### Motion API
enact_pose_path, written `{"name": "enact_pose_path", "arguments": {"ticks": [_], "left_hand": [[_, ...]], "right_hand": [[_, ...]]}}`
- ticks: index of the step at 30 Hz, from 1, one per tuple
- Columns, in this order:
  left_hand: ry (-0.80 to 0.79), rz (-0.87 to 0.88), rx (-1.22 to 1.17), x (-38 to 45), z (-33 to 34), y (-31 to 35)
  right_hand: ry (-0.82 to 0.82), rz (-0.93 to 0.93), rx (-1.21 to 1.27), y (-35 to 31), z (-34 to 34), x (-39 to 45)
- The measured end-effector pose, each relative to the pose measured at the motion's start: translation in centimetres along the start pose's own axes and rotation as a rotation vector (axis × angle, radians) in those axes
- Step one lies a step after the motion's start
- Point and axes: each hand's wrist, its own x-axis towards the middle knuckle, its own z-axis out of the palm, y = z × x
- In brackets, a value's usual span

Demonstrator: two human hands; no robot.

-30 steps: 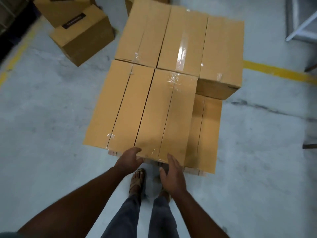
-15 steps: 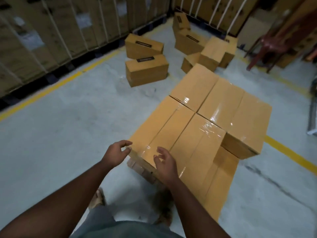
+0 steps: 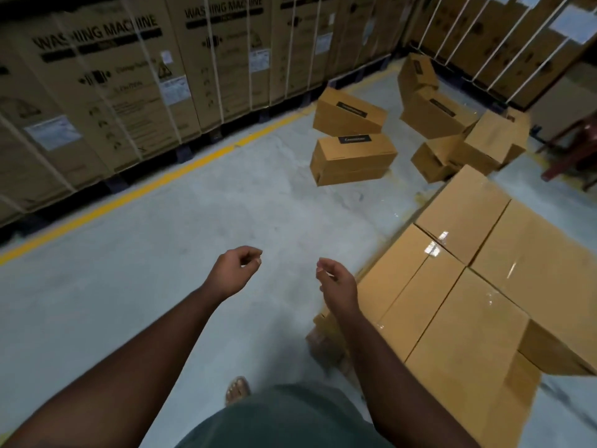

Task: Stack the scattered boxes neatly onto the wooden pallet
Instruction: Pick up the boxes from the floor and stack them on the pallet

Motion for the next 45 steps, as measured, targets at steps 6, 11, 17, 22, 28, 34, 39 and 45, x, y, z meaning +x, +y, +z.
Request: {"name": "enact_pose_path", "arguments": {"ticks": [6, 11, 17, 22, 28, 34, 39, 45], "left_hand": [[-0.017, 0.017, -0.046, 9.4, -3.2, 2.5], [-0.055, 0.025, -0.004, 20.3, -4.7, 4.2], [-0.043, 0.018, 0.046, 36.4, -6.2, 8.8], [-0.095, 0.005, 0.044, 47.5, -6.2, 13.8], [-0.137, -0.060, 0.033, 61.9, -4.3, 17.4], [-0.232, -0.130, 0.066, 79.1, -0.2, 18.8], [-0.358, -0.232, 0.144, 93.9, 4.7, 17.8], [-0.433, -0.334, 0.257, 108.5, 12.2, 13.1]], "right_hand": [[0.032, -0.025, 0.042, -5.8, 3.4, 8.1], [0.076, 0.022, 0.162, -8.8, 5.7, 18.3], [0.054, 0.092, 0.166, -14.2, 6.1, 32.5], [0.026, 0.088, 0.138, -20.8, 5.3, 42.9], [0.016, 0.171, 0.172, -25.4, 5.4, 55.5], [0.073, 0.285, 0.183, -26.8, 6.3, 71.4], [0.127, 0.435, 0.193, -25.5, 6.8, 85.5], [0.155, 0.566, 0.066, -17.9, 8.5, 100.7]]}}
